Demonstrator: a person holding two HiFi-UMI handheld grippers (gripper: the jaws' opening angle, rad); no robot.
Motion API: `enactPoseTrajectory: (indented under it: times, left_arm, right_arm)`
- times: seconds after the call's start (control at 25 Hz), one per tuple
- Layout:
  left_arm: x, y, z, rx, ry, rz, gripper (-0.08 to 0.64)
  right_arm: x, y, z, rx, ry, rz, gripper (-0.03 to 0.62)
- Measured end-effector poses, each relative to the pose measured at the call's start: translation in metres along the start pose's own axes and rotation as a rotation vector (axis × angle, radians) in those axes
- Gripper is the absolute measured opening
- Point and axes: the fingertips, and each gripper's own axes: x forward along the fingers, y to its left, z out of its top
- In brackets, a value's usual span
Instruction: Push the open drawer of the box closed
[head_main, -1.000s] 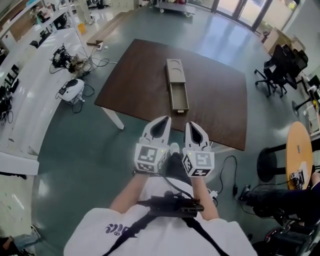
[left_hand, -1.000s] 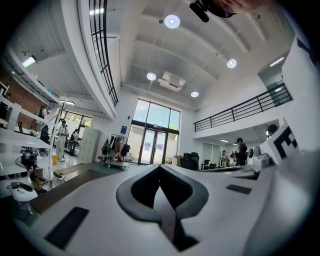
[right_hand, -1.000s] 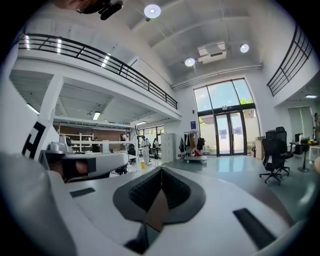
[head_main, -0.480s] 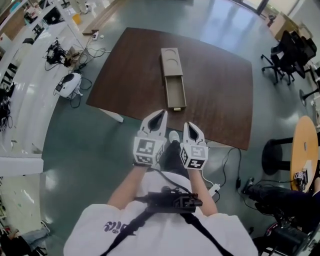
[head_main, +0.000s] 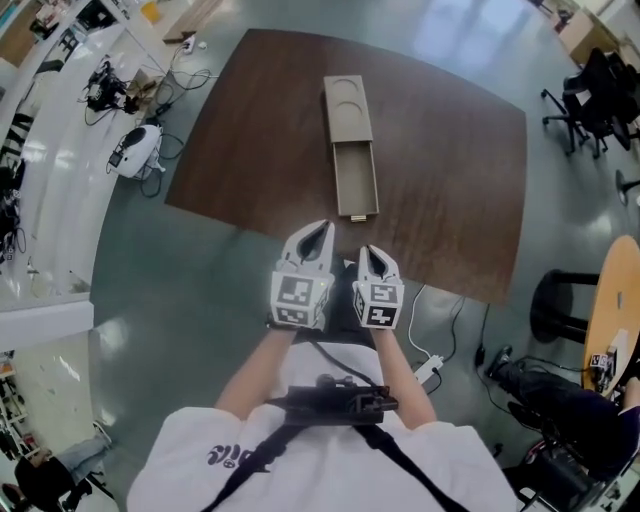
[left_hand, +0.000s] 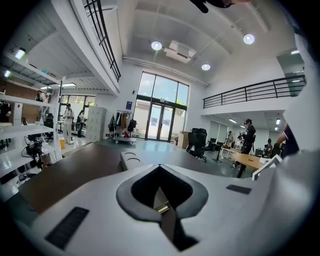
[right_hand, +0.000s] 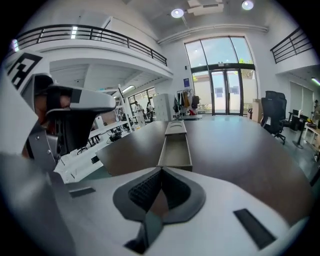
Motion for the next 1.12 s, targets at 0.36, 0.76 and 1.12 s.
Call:
enactPoseTrajectory:
  times: [0.36, 0.76, 1.12]
  left_arm:
    - [0.033, 0.029, -0.012, -0.043, 0.046, 0.027, 0.009]
    - [0.058, 0.041, -0.034, -0.154, 0.106, -0.013, 0.009]
    - [0.069, 0.048, -0.041, -0.178, 0.142, 0.003, 0.009]
  right_arm:
    - [0.057, -0.011, -0.015, 0.007, 0.109, 0.05, 0.006]
    - [0.095, -0.02, -0.04, -0.02, 0.25, 0.009, 0.085]
    - [0.119, -0.028, -0.044, 0.024, 0.308, -0.027, 0.138]
